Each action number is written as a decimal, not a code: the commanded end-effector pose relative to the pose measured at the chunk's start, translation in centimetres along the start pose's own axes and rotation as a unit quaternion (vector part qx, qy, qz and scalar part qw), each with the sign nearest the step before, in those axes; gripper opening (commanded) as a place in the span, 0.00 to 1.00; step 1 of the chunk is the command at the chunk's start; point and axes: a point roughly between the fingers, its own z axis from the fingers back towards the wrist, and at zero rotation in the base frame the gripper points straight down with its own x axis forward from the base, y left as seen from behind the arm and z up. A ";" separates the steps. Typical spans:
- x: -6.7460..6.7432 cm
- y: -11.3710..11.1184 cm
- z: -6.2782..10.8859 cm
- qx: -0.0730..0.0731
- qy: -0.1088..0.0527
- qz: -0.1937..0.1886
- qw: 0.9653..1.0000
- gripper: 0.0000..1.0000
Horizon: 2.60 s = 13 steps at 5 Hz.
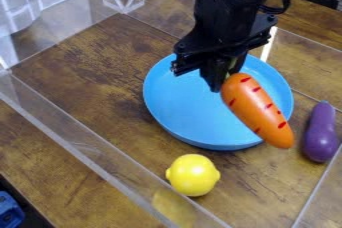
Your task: Put the carrot on the blue tray
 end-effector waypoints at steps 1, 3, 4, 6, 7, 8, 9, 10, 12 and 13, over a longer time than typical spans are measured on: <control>2.6 -0.1 1.6 -0.034 -0.017 -0.026 0.999 0.00; 6.9 3.1 3.0 -0.047 -0.007 -0.044 0.998 0.00; 6.0 2.5 2.4 -0.053 0.000 -0.056 0.997 0.00; 4.9 3.3 2.5 -0.059 0.016 -0.075 0.995 0.00; 4.6 3.4 2.2 -0.061 0.023 -0.074 0.995 0.00; 4.8 3.2 2.2 -0.065 0.032 -0.074 0.995 0.00; 5.2 2.6 2.1 -0.066 0.040 -0.082 0.994 0.00; 5.1 3.5 2.4 -0.059 0.032 -0.074 0.995 1.00; 7.7 3.0 2.2 -0.056 0.021 -0.060 0.996 1.00; 8.6 2.9 1.8 -0.052 0.017 -0.056 0.997 1.00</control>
